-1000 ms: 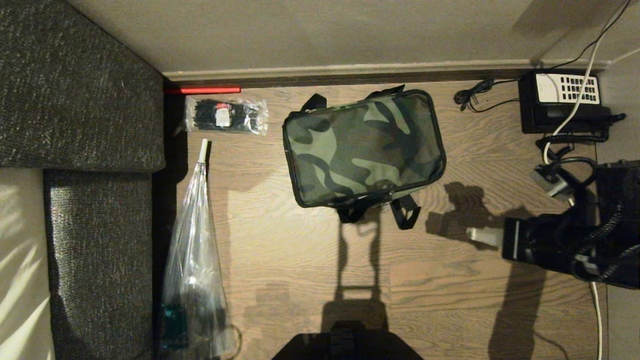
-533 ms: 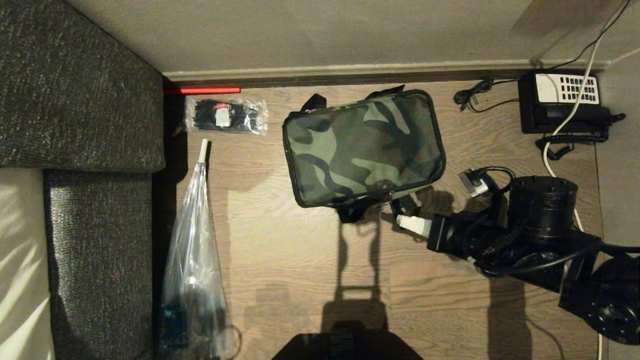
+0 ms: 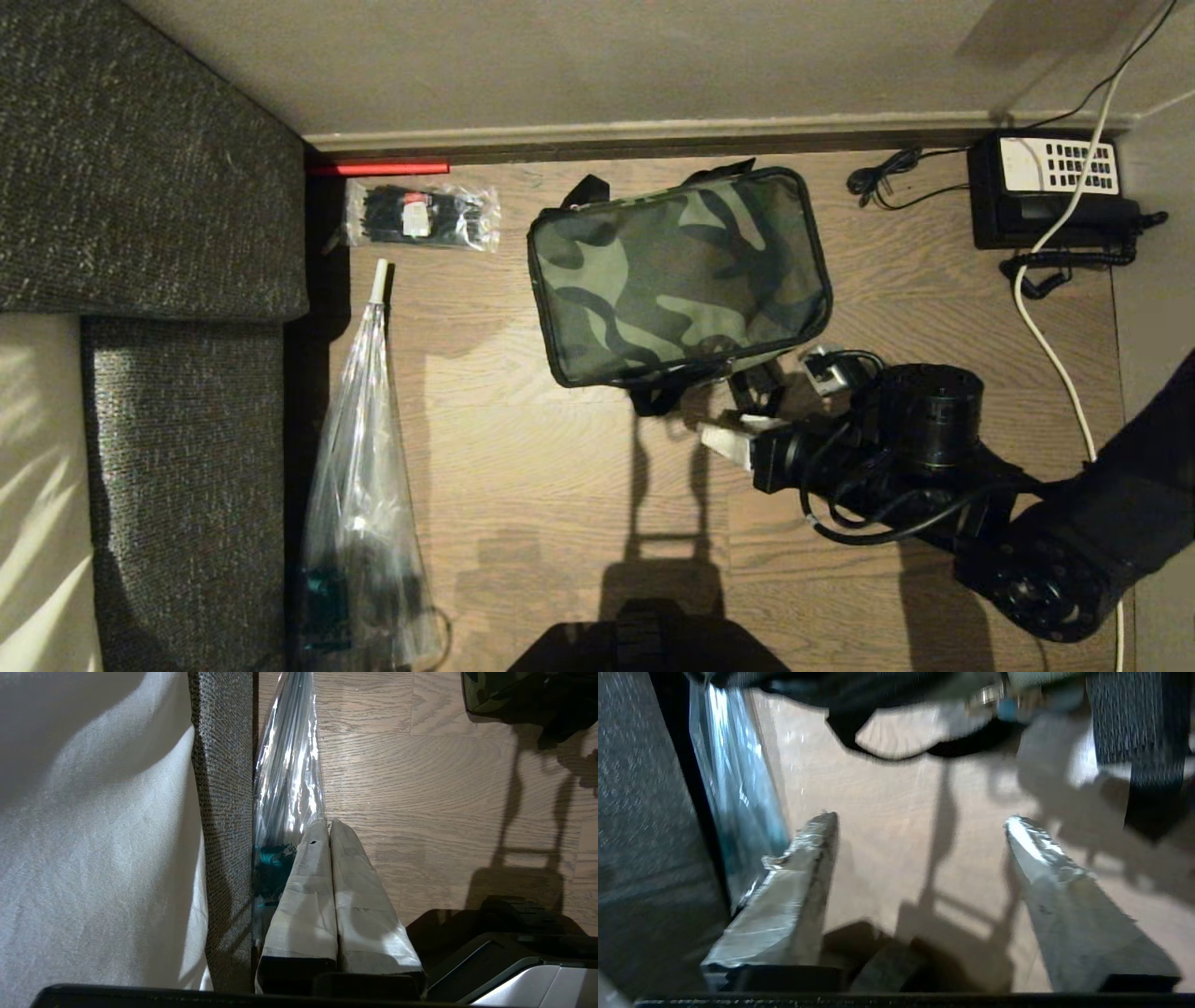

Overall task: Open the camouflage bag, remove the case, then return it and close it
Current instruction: Open the top of the storage box

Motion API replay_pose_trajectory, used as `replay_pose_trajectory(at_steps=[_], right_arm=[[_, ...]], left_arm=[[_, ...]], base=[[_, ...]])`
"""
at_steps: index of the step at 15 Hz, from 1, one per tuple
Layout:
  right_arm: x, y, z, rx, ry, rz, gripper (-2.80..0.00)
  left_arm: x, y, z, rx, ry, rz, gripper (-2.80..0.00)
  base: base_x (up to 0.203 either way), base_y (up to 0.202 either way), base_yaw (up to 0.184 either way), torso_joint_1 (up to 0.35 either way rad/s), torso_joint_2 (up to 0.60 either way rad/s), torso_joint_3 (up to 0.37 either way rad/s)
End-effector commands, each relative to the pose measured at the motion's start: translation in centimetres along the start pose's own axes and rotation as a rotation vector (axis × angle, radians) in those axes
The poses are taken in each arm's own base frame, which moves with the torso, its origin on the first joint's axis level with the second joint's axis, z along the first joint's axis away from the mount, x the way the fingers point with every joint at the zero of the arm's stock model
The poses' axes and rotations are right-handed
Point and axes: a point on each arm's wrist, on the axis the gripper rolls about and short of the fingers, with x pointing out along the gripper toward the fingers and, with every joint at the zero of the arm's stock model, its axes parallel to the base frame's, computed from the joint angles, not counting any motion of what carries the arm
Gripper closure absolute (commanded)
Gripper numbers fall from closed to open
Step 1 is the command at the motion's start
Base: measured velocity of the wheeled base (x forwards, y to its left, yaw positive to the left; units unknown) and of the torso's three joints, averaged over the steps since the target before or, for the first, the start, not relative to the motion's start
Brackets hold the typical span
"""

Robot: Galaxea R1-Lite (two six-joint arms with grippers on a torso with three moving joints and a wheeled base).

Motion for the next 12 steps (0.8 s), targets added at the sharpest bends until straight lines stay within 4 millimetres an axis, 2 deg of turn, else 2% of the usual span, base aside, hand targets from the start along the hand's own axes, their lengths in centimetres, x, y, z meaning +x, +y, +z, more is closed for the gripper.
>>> replay_pose_trajectory(at_steps=[1, 6, 12], right_arm=[[1.2, -0.6, -0.8, -0.002, -0.009, -0.002, -2.80], [2.5, -1.8, 0.2, -0.044, -0.108, -0.008, -2.80], [3.8, -2.9, 0.2, -0.070, -0.159, -0.021, -2.80]], left_arm=[[0.0, 0.0, 0.0, 0.000, 0.000, 0.000, 0.00], [0.0, 0.0, 0.0, 0.000, 0.001, 0.001, 0.00], [0.0, 0.0, 0.0, 0.000, 0.000, 0.000, 0.00]], base=[[0.000, 0.000, 0.000, 0.000, 0.00, 0.000], [0.000, 0.000, 0.000, 0.000, 0.00, 0.000], [0.000, 0.000, 0.000, 0.000, 0.00, 0.000]])
